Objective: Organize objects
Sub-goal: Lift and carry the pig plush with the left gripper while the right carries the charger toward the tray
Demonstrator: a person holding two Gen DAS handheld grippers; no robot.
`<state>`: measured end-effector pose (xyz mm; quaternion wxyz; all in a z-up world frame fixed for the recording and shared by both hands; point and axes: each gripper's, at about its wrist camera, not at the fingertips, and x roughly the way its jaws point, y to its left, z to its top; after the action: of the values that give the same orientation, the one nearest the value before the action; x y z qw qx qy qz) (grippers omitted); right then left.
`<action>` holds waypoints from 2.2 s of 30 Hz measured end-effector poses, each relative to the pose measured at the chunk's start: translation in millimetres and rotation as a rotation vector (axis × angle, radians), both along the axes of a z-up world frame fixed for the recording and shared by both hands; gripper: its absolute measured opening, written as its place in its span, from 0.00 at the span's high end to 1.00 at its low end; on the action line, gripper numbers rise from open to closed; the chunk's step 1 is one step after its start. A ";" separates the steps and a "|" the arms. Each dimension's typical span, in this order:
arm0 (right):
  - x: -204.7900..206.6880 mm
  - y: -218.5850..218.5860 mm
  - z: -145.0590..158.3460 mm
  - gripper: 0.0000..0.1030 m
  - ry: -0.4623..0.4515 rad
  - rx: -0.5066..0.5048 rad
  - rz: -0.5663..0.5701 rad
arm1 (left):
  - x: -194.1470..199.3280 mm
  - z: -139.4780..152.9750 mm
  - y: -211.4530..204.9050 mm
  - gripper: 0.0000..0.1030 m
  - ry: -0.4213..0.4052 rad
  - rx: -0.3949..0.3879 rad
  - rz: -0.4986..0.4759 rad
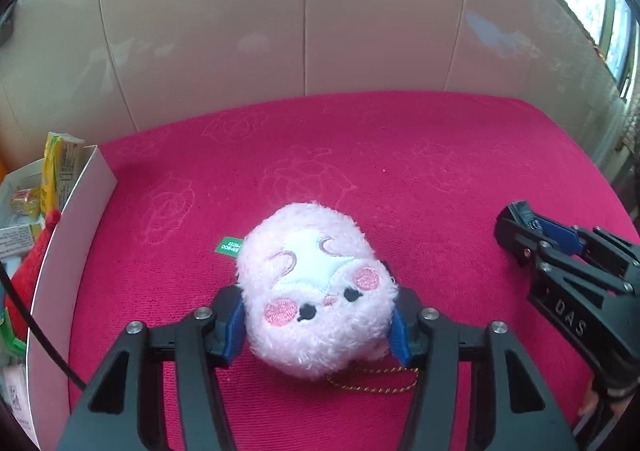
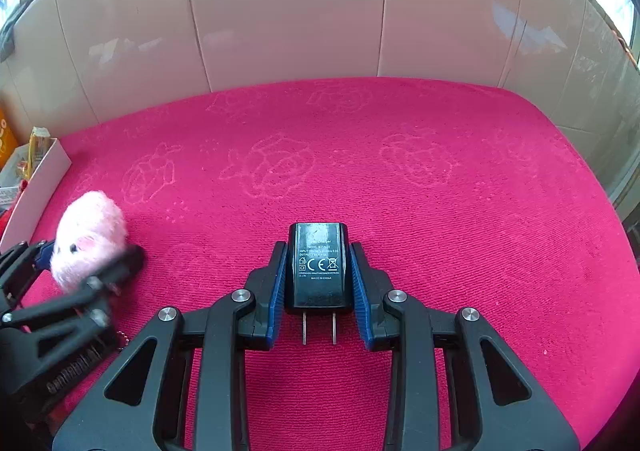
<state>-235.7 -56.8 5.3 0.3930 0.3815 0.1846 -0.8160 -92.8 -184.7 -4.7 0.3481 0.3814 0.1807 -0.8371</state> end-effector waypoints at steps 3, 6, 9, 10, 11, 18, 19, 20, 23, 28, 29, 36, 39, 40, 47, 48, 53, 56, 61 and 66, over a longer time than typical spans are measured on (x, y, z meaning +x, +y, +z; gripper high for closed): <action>0.7 0.0 0.3 0.72 0.002 0.002 -0.010 | 6.8 0.1 1.1 0.49 0.007 0.001 -0.006; 1.9 2.1 1.1 0.72 0.002 -0.004 -0.027 | 16.4 6.1 -0.5 0.49 0.019 0.001 0.018; 4.4 10.4 5.6 0.72 0.018 -0.036 -0.062 | 31.6 6.5 -1.0 0.49 0.057 0.015 0.065; 7.5 15.1 8.5 0.72 0.026 -0.060 -0.070 | 38.2 8.8 -1.8 0.49 0.078 0.018 0.082; 11.1 19.9 11.5 0.72 0.034 -0.086 -0.077 | 44.9 10.7 -2.4 0.49 0.102 0.017 0.102; 45.9 52.5 35.4 0.72 0.192 -0.243 -0.144 | 75.5 21.1 2.3 0.49 0.216 -0.013 0.167; 51.8 55.0 38.0 0.72 0.223 -0.255 -0.151 | 77.9 23.2 5.1 0.49 0.226 -0.026 0.165; 56.9 56.5 39.3 0.72 0.242 -0.261 -0.155 | 80.5 26.0 9.2 0.49 0.236 -0.047 0.159; 68.4 61.1 42.5 0.72 0.266 -0.280 -0.158 | 87.7 35.7 21.8 0.49 0.262 -0.135 0.132; 81.5 78.1 46.8 0.72 0.269 -0.334 -0.177 | 97.3 46.2 59.5 0.49 0.283 -0.319 0.055; 84.0 83.3 47.6 0.72 0.269 -0.346 -0.178 | 101.7 49.0 71.7 0.48 0.286 -0.379 0.028; 108.9 103.4 47.9 0.72 0.271 -0.389 -0.158 | 131.1 58.0 80.9 0.48 0.296 -0.477 -0.029; 118.7 104.0 48.9 0.72 0.297 -0.387 -0.142 | 147.0 58.7 81.3 0.48 0.305 -0.466 0.000; 121.8 103.1 49.3 0.72 0.310 -0.384 -0.137 | 150.5 60.5 79.9 0.48 0.307 -0.466 0.006; 130.4 105.7 51.4 0.72 0.327 -0.384 -0.129 | 173.7 58.7 82.5 0.48 0.302 -0.481 0.018; 131.9 106.6 51.2 0.72 0.327 -0.384 -0.128 | 176.8 58.7 82.1 0.48 0.302 -0.482 0.019; 141.8 108.4 51.4 0.72 0.342 -0.377 -0.116 | 193.4 59.7 80.7 0.48 0.303 -0.488 0.034; 149.9 107.7 51.1 0.72 0.349 -0.372 -0.101 | 202.1 60.1 78.6 0.48 0.304 -0.482 0.047; 157.4 106.9 50.1 0.72 0.346 -0.368 -0.087 | 217.0 60.2 76.8 0.48 0.310 -0.479 0.065; 163.8 105.6 49.2 0.72 0.346 -0.362 -0.079 | 230.3 60.1 74.1 0.48 0.317 -0.469 0.085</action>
<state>-71.8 48.8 54.5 0.3853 0.1667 0.0849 -0.9036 137.5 -110.5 55.4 0.4292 0.1468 0.0501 -0.8898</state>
